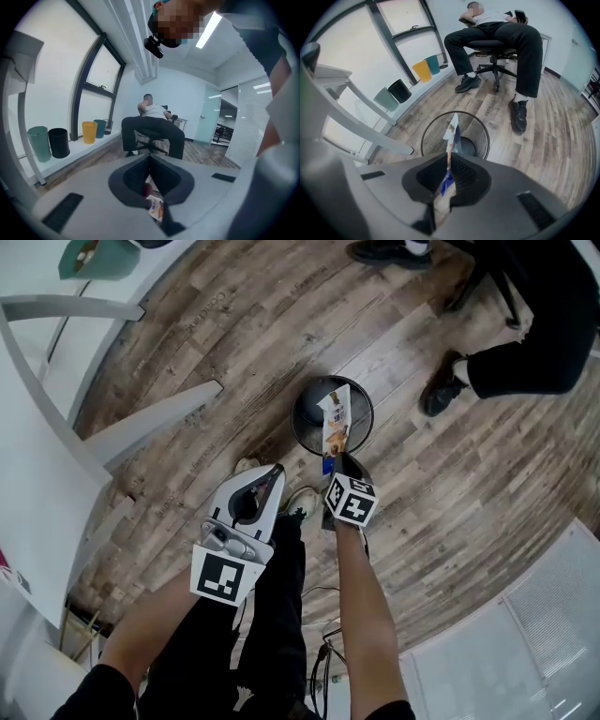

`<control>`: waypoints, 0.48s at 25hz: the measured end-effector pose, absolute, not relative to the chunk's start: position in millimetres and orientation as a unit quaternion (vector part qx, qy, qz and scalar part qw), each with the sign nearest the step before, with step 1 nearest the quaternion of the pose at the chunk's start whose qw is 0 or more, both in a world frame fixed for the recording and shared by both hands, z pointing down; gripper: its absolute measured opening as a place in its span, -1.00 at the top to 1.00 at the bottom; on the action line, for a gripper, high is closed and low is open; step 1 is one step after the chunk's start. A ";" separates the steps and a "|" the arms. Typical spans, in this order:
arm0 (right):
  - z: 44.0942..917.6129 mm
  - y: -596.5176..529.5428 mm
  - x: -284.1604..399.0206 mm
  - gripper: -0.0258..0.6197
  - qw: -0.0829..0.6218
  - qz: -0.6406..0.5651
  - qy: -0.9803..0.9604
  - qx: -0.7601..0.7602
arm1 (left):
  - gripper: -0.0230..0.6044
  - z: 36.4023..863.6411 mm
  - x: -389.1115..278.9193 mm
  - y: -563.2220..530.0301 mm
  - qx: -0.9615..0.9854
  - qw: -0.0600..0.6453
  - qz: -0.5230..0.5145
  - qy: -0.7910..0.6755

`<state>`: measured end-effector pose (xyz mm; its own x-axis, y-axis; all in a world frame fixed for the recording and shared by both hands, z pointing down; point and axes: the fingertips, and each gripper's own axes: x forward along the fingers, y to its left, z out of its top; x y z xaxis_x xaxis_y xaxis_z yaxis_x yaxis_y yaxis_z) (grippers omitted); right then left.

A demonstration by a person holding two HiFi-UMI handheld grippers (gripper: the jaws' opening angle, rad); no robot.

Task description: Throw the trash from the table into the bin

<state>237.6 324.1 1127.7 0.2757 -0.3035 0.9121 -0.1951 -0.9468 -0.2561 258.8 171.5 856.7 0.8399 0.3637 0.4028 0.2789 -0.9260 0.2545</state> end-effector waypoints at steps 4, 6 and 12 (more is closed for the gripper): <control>1136.8 319.6 242.9 0.73 0.046 -0.578 0.159 -0.799 | 0.94 868.8 261.0 172.6 0.953 0.095 0.230 0.171; 1138.8 322.1 244.9 0.73 0.039 -0.579 0.156 -0.799 | 0.94 869.4 261.2 173.5 0.954 0.097 0.227 0.172; 1116.6 326.9 247.3 0.76 0.047 -0.582 0.140 -0.799 | 0.94 853.6 262.0 171.2 0.955 0.104 0.223 0.166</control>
